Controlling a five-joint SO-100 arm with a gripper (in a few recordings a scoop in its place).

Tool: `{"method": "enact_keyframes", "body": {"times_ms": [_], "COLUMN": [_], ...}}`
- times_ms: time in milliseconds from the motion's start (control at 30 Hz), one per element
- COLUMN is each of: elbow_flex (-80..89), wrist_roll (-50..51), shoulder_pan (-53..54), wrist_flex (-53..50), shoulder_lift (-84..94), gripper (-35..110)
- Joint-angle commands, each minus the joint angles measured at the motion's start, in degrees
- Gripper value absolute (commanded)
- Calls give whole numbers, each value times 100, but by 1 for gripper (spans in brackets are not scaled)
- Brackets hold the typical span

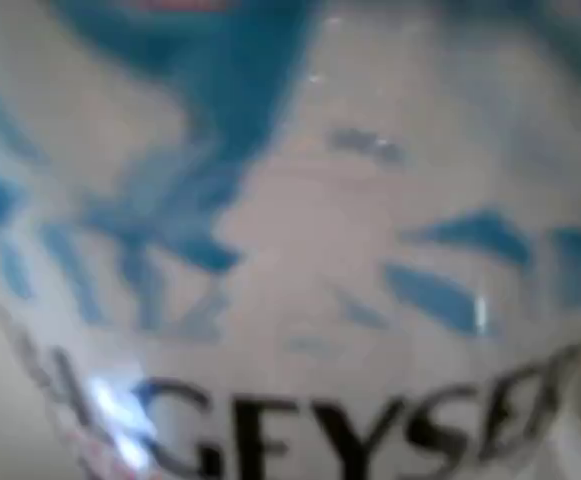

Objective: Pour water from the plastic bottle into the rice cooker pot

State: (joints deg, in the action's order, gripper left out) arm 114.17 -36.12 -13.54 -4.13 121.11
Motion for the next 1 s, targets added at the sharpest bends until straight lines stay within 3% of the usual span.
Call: {"method": "enact_keyframes", "body": {"times_ms": [0,200,467,967], "elbow_flex": [-826,-1037,-2619,-4377], "wrist_roll": [1354,2681,4553,6205], "shoulder_pan": [202,79,396,659], "wrist_flex": [-466,-914,-1819,-2610], "shoulder_lift": [668,633,-35,-932], "gripper": [8,9,9,9]}}
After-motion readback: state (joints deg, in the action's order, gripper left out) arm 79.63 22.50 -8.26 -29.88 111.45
